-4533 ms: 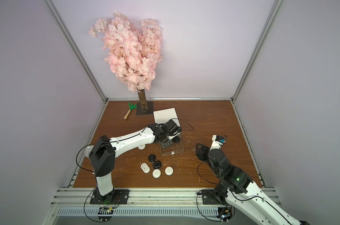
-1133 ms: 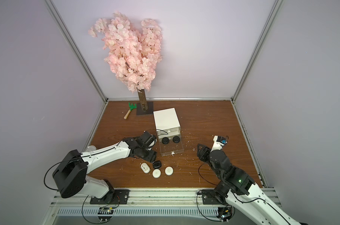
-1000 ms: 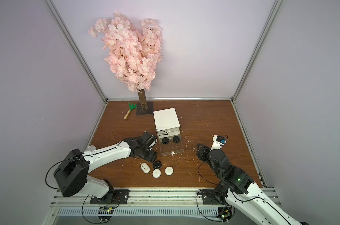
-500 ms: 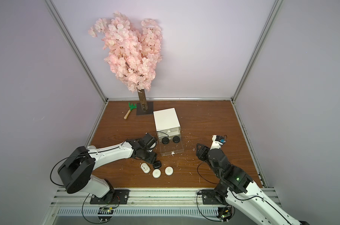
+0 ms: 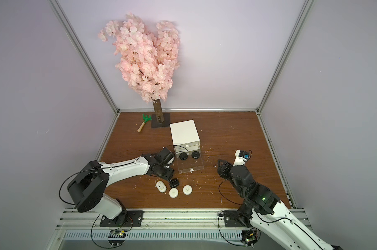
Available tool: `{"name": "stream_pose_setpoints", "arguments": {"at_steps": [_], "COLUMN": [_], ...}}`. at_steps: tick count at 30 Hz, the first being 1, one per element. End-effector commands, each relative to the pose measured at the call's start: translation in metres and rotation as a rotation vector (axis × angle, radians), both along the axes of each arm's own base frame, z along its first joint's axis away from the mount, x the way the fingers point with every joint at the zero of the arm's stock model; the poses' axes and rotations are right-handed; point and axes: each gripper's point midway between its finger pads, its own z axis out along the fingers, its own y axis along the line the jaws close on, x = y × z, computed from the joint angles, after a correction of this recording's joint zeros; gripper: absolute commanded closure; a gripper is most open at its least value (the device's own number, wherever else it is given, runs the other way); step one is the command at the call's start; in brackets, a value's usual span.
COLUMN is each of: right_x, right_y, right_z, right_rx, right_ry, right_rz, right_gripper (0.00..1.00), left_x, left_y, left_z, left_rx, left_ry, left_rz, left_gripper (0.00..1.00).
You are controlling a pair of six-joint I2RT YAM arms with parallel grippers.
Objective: Put the bluetooth earphones in the drawer according to color
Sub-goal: Pick up the Bluetooth earphone from the center of the board.
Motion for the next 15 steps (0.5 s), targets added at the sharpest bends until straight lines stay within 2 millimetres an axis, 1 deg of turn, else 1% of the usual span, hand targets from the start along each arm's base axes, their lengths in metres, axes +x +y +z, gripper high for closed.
{"name": "stream_pose_setpoints", "arguments": {"at_steps": [1, 6, 8, 10, 13, 15], "right_x": [0.004, 0.004, 0.004, 0.004, 0.005, 0.005], "right_y": [0.003, 0.003, 0.003, 0.003, 0.004, 0.004], "right_z": [0.020, 0.021, 0.022, 0.023, 0.024, 0.024], "right_rx": [0.018, 0.019, 0.019, 0.021, 0.019, 0.021], "right_ry": [-0.049, -0.050, -0.051, -0.053, -0.053, -0.053], "right_rz": [0.009, 0.010, 0.012, 0.012, 0.012, 0.014], "right_gripper": [0.41, 0.41, 0.41, 0.41, 0.41, 0.41], "left_x": [-0.004, -0.005, -0.003, -0.001, 0.005, 0.010], "left_y": [0.002, 0.005, 0.007, 0.009, 0.011, 0.013], "left_z": [-0.008, -0.006, -0.001, 0.006, 0.025, 0.041], "left_rx": [0.018, 0.028, 0.034, 0.043, 0.044, 0.044], "left_ry": [0.025, 0.018, 0.007, -0.012, -0.059, -0.095], "left_rz": [-0.009, -0.010, -0.008, -0.006, 0.003, 0.011], "left_gripper": [0.45, 0.49, 0.50, 0.50, 0.50, 0.50]}}
